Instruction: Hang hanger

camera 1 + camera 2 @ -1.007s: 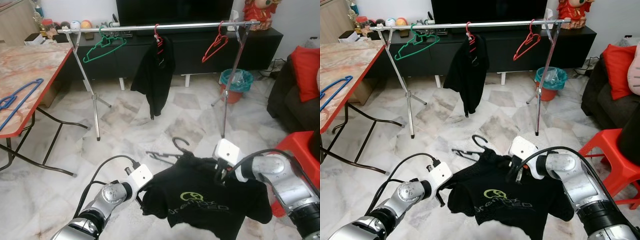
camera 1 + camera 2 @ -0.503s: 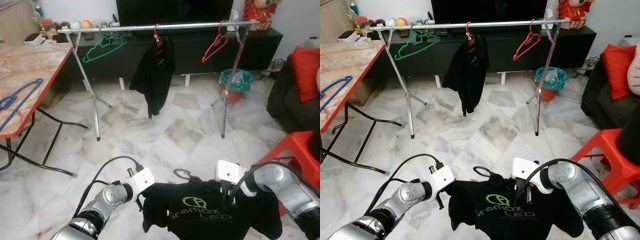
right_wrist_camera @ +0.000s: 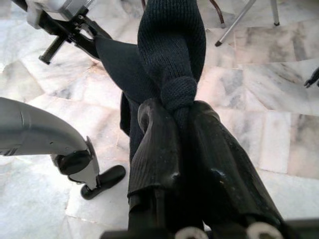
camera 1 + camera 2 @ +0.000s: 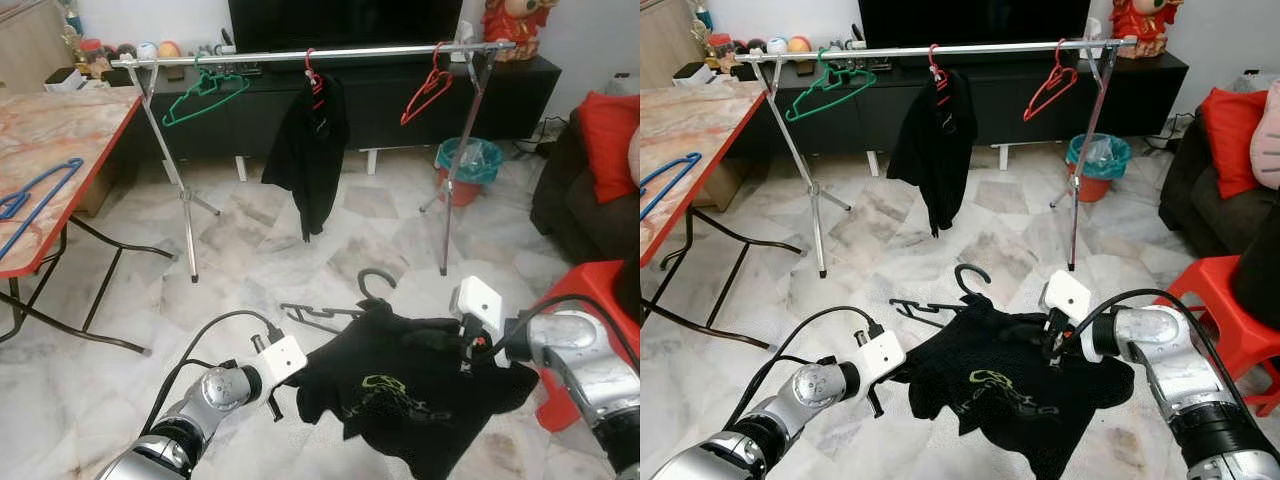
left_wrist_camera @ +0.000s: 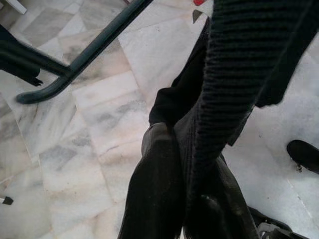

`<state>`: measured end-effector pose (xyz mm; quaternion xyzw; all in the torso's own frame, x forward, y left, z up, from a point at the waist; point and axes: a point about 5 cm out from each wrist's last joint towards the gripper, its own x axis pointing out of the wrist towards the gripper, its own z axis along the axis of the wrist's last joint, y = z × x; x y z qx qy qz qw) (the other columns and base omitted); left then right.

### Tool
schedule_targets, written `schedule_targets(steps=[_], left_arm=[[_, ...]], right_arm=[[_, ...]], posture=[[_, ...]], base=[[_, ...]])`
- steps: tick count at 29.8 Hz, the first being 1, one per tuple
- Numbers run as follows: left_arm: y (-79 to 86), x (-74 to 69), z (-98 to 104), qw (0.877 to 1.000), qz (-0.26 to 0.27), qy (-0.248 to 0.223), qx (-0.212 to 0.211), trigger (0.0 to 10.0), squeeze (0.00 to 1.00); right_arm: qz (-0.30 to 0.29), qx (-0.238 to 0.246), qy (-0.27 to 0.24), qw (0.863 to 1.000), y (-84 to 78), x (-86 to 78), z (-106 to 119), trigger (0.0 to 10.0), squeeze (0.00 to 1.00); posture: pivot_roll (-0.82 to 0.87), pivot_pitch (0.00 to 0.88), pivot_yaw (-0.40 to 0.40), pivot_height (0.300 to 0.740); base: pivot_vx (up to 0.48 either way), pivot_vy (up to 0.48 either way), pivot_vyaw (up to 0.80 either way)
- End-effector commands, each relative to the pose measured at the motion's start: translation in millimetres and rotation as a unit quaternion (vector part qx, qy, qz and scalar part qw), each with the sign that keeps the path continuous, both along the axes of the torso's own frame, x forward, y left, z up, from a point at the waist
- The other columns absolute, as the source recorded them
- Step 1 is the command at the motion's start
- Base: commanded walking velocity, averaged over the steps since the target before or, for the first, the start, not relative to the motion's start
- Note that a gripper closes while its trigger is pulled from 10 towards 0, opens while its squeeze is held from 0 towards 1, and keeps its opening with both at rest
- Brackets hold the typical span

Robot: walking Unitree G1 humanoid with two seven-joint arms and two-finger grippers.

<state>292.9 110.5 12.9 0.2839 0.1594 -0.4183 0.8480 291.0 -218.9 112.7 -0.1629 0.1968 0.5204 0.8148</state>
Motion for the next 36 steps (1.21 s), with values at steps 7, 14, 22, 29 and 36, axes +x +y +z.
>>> schedule_targets(steps=[7, 14, 22, 29, 36], left_arm=[[11.8, -0.4, -2, 0.999, 0.000, -0.009, 0.037, 10.0, 0.00], [11.4, 1.1, -1, 0.999, 0.003, -0.020, 0.040, 10.0, 0.00], [12.4, 2.6, 0, 0.998, 0.005, -0.031, 0.047, 10.0, 0.00], [13.4, 2.8, 0, 0.998, 0.007, -0.035, 0.051, 10.0, 0.00], [12.9, 0.6, -3, 0.998, 0.000, -0.033, 0.060, 10.0, 0.00]], right_arm=[[0.038, 0.047, 0.007, 0.998, -11.9, -9.3, 23, 10.0, 0.00], [0.093, 0.052, 0.051, 0.993, -14.8, -24.7, 23, 10.0, 0.00], [0.079, -0.003, 0.088, 0.993, -29.7, -30.5, 7, 10.0, 0.00], [0.051, -0.035, 0.085, 0.994, -35.7, -27.6, 2, 10.0, 0.00], [-0.025, -0.009, 0.025, 0.999, -41.3, -10.8, 10, 10.0, 0.00]], posture=[[-0.04, 0.012, 0.042, 0.740], [-0.04, 0.010, 0.039, 0.740], [-0.04, 0.010, 0.036, 0.740], [-0.04, 0.007, 0.036, 0.740], [-0.05, 0.002, 0.037, 0.740]], base=[[0.000, 0.000, 0.00], [0.000, 0.000, 0.00], [0.000, 0.000, 0.00], [0.000, 0.000, 0.00], [0.000, 0.000, 0.00]])
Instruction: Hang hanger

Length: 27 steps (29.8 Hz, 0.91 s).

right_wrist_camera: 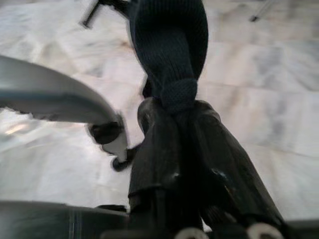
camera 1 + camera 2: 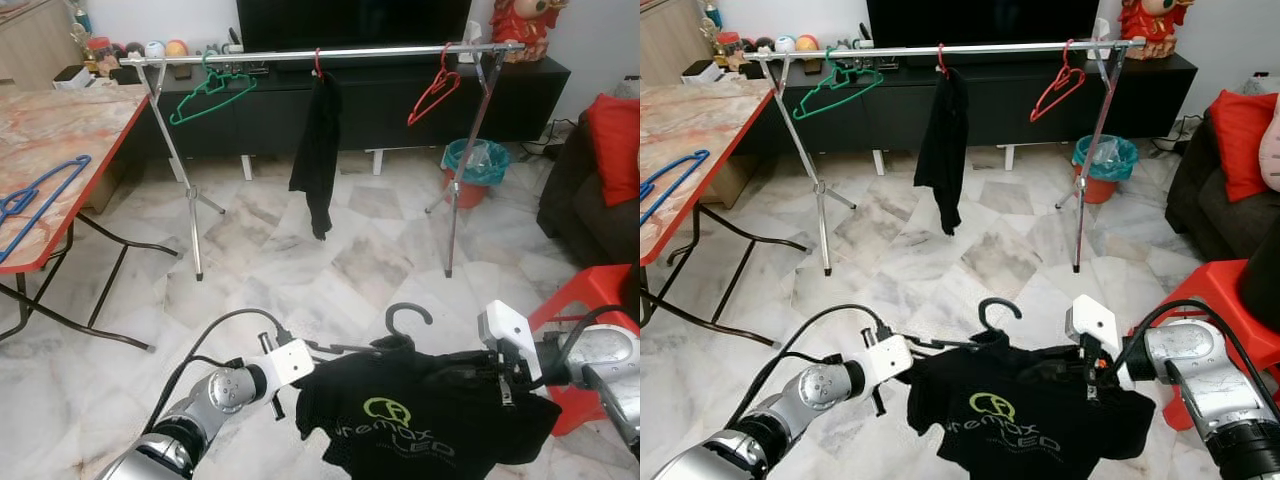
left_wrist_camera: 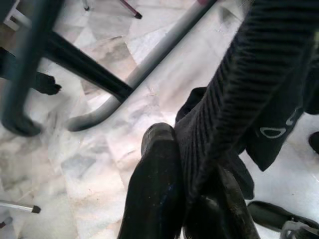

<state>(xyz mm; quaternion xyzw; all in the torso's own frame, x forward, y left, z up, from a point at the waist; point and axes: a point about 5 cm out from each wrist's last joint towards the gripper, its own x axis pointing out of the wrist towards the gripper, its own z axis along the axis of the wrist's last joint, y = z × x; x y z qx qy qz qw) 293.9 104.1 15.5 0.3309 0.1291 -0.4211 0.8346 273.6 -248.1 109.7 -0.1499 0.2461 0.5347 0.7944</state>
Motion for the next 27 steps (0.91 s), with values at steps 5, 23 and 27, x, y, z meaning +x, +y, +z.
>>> schedule_targets(steps=[5, 23, 27], left_arm=[[19.0, -2.5, -8, 0.999, 0.019, 0.010, 0.038, 10.0, 0.00], [26.0, -0.1, -7, 0.997, 0.025, -0.012, 0.071, 10.0, 0.00], [25.9, -0.2, -8, 0.997, 0.024, -0.014, 0.073, 10.0, 0.00]], right_arm=[[-0.043, 0.050, -0.042, 0.997, -10.0, 8.1, 22, 10.0, 0.00], [0.030, 0.006, 0.054, 0.998, -24.8, -22.7, 19, 10.0, 0.00], [0.023, -0.020, 0.066, 0.997, -29.2, -23.8, 16, 10.0, 0.00]], posture=[[-0.05, 0.000, 0.040, 0.740], [-0.06, 0.000, 0.040, 0.740], [-0.06, 0.000, 0.040, 0.740]], base=[[0.000, 0.000, 0.00], [0.000, 0.000, 0.00], [0.000, 0.000, 0.00]])
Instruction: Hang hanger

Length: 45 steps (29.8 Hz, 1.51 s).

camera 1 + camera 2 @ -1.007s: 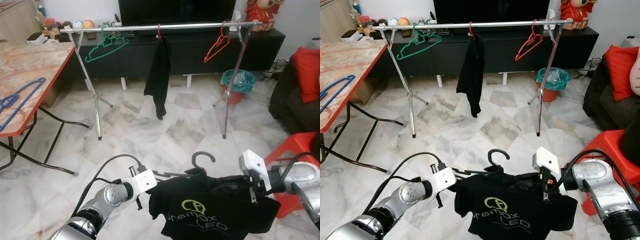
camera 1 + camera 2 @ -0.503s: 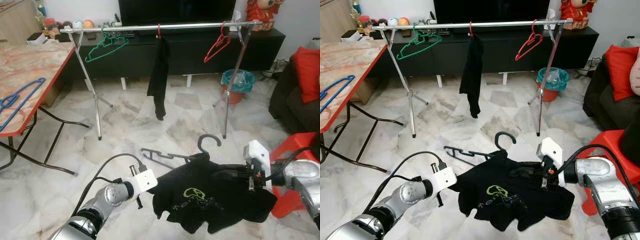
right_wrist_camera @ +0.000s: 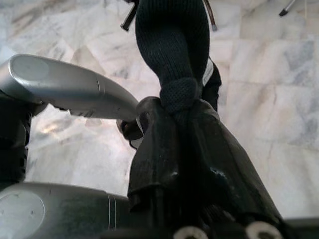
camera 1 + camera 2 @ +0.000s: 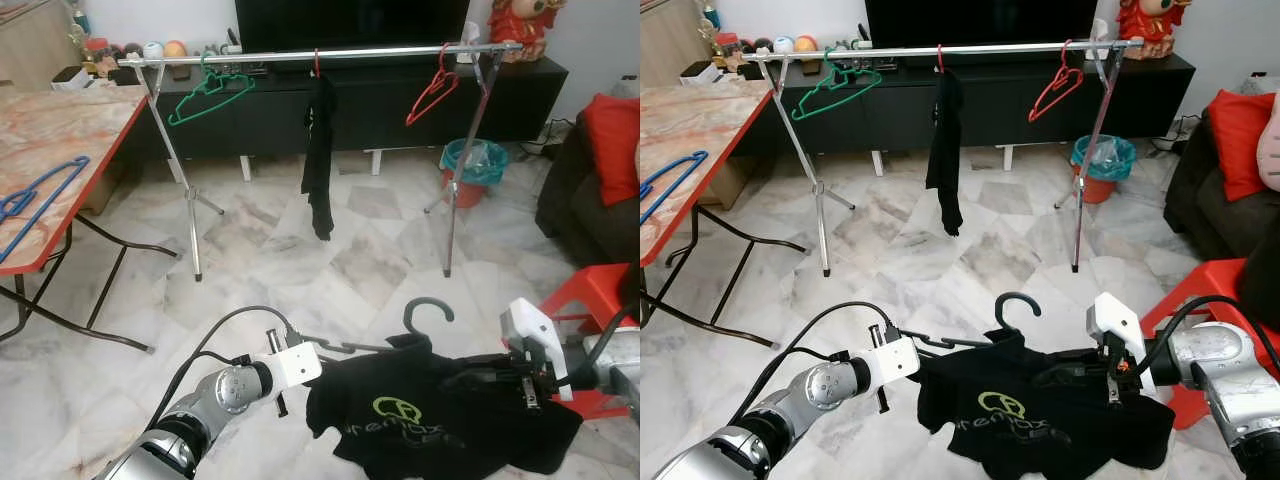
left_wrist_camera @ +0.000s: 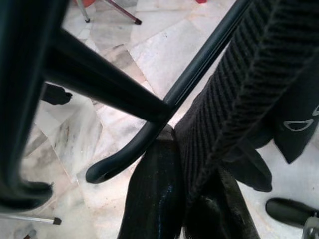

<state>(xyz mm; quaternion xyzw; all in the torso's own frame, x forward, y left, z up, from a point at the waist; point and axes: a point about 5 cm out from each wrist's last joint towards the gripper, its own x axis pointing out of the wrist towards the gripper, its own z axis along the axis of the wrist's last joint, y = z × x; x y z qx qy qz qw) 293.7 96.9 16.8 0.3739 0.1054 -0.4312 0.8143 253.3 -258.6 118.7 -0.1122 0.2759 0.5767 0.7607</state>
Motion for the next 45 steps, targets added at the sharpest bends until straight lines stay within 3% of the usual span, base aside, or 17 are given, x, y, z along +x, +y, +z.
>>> schedule_targets(steps=[1, 9, 17, 24, 29, 35, 37, 43, 45], left_arm=[[33.1, 0.0, -9, 0.997, 0.057, 0.015, 0.040, 10.0, 0.00], [33.3, 0.6, -9, 0.997, 0.055, 0.011, 0.046, 10.0, 0.00], [32.0, -1.4, -11, 0.997, 0.052, 0.015, 0.047, 10.0, 0.00], [32.5, -1.5, -11, 0.997, 0.048, 0.013, 0.054, 10.0, 0.00], [33.4, -1.5, -11, 0.997, 0.045, 0.010, 0.061, 10.0, 0.00], [34.1, -1.3, -11, 0.997, 0.045, 0.008, 0.067, 10.0, 0.00], [34.0, -1.2, -11, 0.997, 0.044, 0.006, 0.069, 10.0, 0.00], [34.2, -0.3, -11, 0.996, 0.044, 0.002, 0.075, 10.0, 0.00], [34.6, 0.0, -11, 0.996, 0.045, 0.001, 0.077, 10.0, 0.00]], right_arm=[[-0.012, -0.040, 0.007, 0.999, -18.6, -3.5, 7, 10.0, 0.00], [0.000, -0.098, 0.005, 0.995, -23.6, -6.3, 1, 10.0, 0.00], [-0.051, -0.095, -0.037, 0.993, -28.3, 5.2, 3, 10.0, 0.00], [-0.046, -0.067, -0.036, 0.996, -26.1, 3.9, 7, 10.0, 0.00], [-0.032, -0.073, -0.021, 0.997, -29.2, -1.0, 8, 10.0, 0.00], [-0.024, -0.132, -0.007, 0.991, -38.4, -6.9, 1, 10.0, 0.00], [-0.005, -0.174, 0.006, 0.985, -42.3, -12.8, -5, 10.0, 0.00], [0.011, -0.174, 0.019, 0.985, -39.2, -15.5, -6, 10.0, 0.00], [0.016, -0.199, 0.017, 0.980, -42.4, -15.5, -6, 10.0, 0.00]], posture=[[-0.06, 0.000, 0.040, 0.740], [-0.07, 0.000, 0.040, 0.740], [-0.07, 0.004, 0.038, 0.740], [-0.07, 0.005, 0.040, 0.740], [-0.07, 0.007, 0.039, 0.740], [-0.07, 0.008, 0.041, 0.740], [-0.07, 0.008, 0.041, 0.740], [-0.07, 0.008, 0.040, 0.740], [-0.07, 0.009, 0.041, 0.740]], base=[[0.000, 0.000, 0.00], [0.000, 0.000, 0.00], [0.000, 0.000, 0.00], [0.000, 0.000, 0.00], [0.000, 0.000, 0.00], [0.000, 0.000, 0.00], [0.000, 0.000, 0.00], [0.000, 0.000, 0.00], [0.000, 0.000, 0.00]])
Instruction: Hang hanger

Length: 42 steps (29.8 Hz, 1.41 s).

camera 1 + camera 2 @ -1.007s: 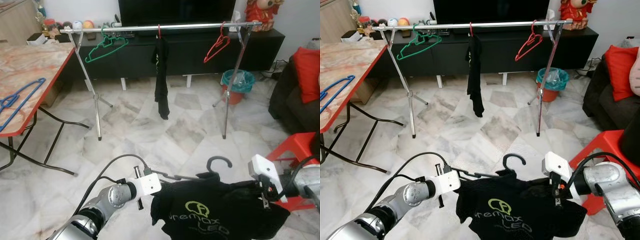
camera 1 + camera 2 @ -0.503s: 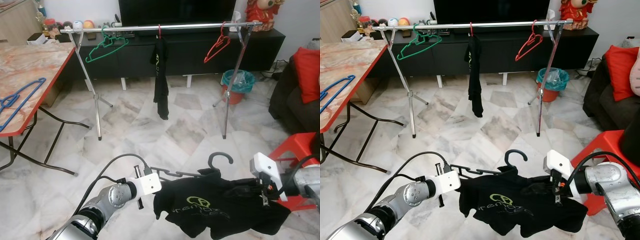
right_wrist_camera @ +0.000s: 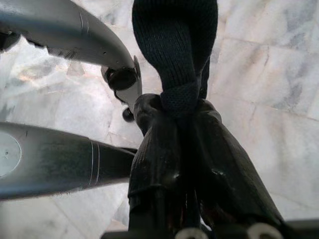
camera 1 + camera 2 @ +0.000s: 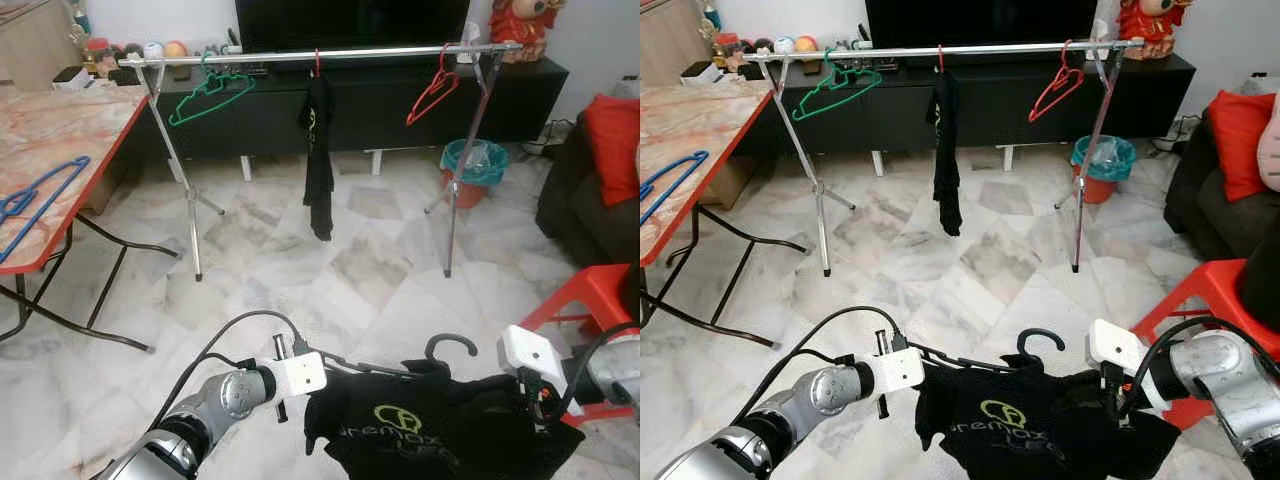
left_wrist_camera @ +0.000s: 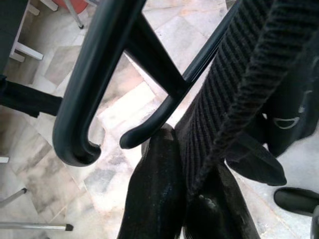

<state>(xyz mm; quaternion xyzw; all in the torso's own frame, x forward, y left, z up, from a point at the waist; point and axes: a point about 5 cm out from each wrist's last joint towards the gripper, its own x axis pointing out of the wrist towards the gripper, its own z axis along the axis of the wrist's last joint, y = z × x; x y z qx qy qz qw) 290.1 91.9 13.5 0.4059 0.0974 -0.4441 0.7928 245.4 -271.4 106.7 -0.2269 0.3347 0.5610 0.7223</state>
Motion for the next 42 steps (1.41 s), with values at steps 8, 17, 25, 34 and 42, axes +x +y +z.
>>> schedule_targets(steps=[8, 17, 25, 34, 42], left_arm=[[41.0, 3.1, -8, 0.996, 0.077, 0.009, 0.050, 10.0, 0.00], [39.9, 3.6, -8, 0.996, 0.076, 0.008, 0.052, 10.0, 0.00], [42.2, 3.7, -8, 0.995, 0.076, 0.006, 0.057, 10.0, 0.00], [42.6, 2.7, -9, 0.995, 0.073, 0.006, 0.063, 10.0, 0.00], [44.3, 1.7, -11, 0.995, 0.075, 0.006, 0.068, 10.0, 0.00]], right_arm=[[-0.112, -0.056, -0.106, 0.986, -30.8, 23.8, 16, 10.0, 0.00], [-0.109, -0.035, -0.107, 0.988, -23.5, 25.4, 13, 10.0, 0.00], [-0.045, -0.075, -0.014, 0.996, -33.9, 3.3, 10, 10.0, 0.00], [-0.028, -0.196, 0.006, 0.980, -54.2, -4.3, 3, 10.0, 0.00], [-0.074, -0.235, -0.051, 0.968, -58.6, 11.1, 3, 10.0, 0.00]], posture=[[-0.07, 0.010, 0.040, 0.740], [-0.07, 0.012, 0.041, 0.740], [-0.07, 0.013, 0.041, 0.740], [-0.07, 0.014, 0.040, 0.740], [-0.07, 0.016, 0.038, 0.740]], base=[[0.000, 0.000, 0.00], [0.000, 0.000, 0.00], [0.000, 0.000, 0.00], [0.000, 0.000, 0.00], [0.000, 0.000, 0.00]])
